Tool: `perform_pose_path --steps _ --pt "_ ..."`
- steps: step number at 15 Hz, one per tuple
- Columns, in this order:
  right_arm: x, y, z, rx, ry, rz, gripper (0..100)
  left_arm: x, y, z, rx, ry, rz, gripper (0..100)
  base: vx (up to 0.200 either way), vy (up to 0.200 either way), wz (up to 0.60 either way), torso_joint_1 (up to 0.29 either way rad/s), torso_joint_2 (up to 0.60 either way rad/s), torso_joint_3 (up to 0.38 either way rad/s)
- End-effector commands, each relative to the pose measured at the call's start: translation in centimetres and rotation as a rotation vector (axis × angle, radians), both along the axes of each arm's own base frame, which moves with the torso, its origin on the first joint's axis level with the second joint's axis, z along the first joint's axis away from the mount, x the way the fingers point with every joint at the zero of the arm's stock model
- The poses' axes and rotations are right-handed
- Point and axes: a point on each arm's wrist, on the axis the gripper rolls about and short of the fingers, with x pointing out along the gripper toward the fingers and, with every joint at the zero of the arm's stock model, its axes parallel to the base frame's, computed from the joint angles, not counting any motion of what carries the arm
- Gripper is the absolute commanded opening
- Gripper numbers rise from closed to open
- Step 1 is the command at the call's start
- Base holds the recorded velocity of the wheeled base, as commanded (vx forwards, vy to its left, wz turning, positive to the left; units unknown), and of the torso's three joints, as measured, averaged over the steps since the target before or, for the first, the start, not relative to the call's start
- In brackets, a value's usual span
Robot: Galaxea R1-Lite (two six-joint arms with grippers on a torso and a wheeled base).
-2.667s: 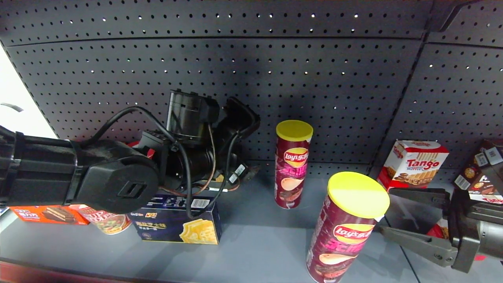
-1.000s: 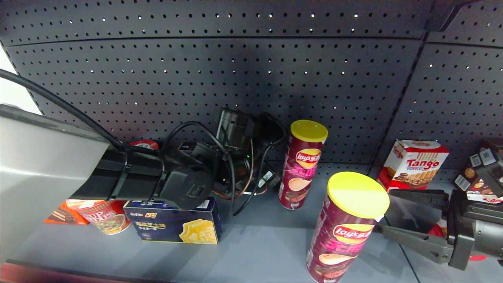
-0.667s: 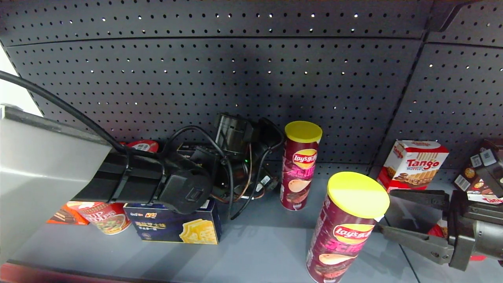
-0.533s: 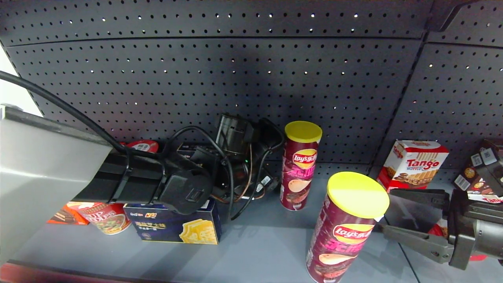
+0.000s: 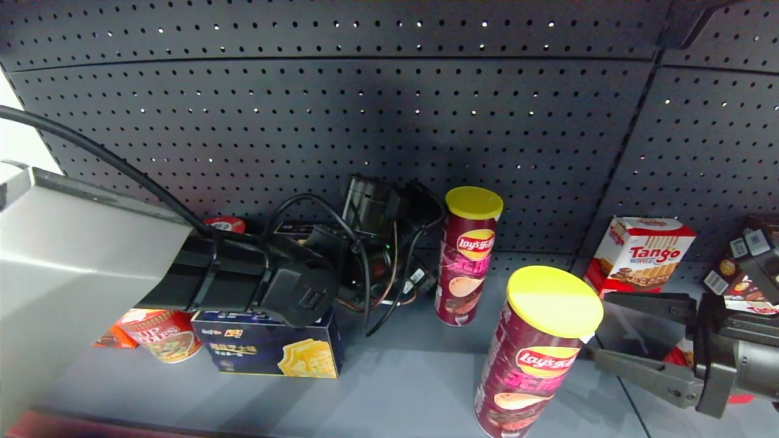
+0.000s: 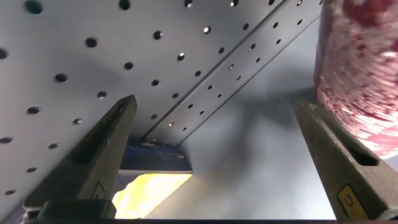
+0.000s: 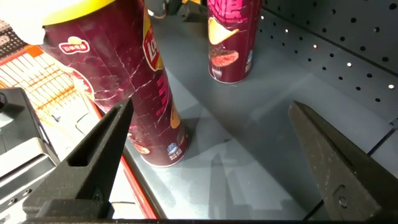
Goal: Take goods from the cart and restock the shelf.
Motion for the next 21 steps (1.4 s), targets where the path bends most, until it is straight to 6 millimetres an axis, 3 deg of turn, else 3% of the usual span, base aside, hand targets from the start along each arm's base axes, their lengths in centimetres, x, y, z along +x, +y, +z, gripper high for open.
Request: perform_pose_path --steps 1,17,19,21 --pt "0.0 0.0 0.0 0.000 0.000 0.000 100 0.1 -0.5 -0.5 0.005 0.008 -0.009 100 0.000 0.000 0.00 0.000 0.00 0.000" --pt "0.0 -0.1 0.0 0.000 0.000 -0.006 100 0.6 -1.0 -2.2 0.014 0.042 -0.005 100 0.000 0.000 0.00 0.000 0.00 0.000" --pt "0.0 -0.1 0.0 0.001 -0.002 -0.006 100 0.6 -0.9 -2.1 -0.005 0.049 0.011 100 0.000 0.000 0.00 0.000 0.00 0.000" --pt "0.2 -0.1 0.1 0.001 -0.003 -0.006 100 0.2 -0.5 -0.7 -0.031 0.026 0.027 100 0.000 0.000 0.00 0.000 0.00 0.000"
